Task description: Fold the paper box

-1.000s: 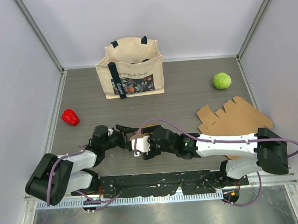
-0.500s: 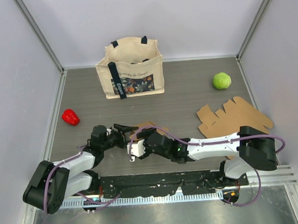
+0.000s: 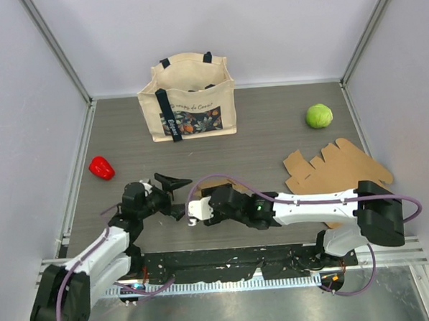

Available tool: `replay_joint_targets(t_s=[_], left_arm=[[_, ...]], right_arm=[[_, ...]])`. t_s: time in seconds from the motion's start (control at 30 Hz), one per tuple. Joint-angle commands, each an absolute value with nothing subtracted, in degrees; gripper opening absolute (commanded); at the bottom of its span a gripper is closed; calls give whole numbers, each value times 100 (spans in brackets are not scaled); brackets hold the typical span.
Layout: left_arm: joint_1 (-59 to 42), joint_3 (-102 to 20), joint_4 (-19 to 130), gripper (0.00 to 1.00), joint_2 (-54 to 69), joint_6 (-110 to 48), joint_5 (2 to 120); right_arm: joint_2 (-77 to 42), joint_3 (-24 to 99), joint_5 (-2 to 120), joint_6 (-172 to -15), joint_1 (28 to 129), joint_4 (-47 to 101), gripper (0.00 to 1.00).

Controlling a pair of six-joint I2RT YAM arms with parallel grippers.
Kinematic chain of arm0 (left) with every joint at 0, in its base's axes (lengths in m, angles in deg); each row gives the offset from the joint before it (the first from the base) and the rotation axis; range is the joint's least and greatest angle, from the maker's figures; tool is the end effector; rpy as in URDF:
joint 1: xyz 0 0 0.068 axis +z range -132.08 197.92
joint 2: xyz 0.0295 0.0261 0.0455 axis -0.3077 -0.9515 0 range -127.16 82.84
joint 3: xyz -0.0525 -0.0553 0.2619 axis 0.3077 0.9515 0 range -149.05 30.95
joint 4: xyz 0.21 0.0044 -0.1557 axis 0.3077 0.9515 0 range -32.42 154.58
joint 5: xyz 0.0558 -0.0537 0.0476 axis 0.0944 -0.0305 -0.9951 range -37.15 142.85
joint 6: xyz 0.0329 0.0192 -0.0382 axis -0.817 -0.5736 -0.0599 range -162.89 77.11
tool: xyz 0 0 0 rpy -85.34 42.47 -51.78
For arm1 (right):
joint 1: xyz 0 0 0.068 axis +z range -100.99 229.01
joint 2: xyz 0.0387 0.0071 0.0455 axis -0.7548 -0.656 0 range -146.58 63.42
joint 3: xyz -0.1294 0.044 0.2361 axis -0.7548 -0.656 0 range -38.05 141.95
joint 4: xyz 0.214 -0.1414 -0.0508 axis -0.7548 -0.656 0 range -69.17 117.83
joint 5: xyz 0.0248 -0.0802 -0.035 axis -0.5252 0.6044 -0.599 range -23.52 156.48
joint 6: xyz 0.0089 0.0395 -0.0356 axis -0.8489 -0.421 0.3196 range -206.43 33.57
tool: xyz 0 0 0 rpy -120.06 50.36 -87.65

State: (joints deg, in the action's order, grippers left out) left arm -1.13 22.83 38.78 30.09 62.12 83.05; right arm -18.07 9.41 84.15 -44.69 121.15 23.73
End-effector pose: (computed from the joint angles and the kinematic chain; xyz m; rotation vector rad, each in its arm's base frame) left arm 0.1559 -0.0727 0.1485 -1.3938 2.1153 -1.6991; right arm 0.1030 0.2846 0.2205 -1.7482 1.3359 -0.0495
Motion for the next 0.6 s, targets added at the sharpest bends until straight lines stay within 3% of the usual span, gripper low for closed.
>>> replay_joint_targets(t_s=[0.0,0.17,0.37,0.57], left_arm=[[332,1587,6088,100,4009,3647,7687],[342,442,7918,94,4346,1795,6789],[342,-78,8158,81,4259,818,7060],[315,-183,7930,63,4031,309,7728]], right_arm=[[-1462,1765,7951,-5460,11775,614,59],[-1997,2662,7229,-5883,11168,-878,68],[-3104,3867,5999,-5875,10491,-1910,68],[-3457,3973,6032,-5743,10368,-1639,75]])
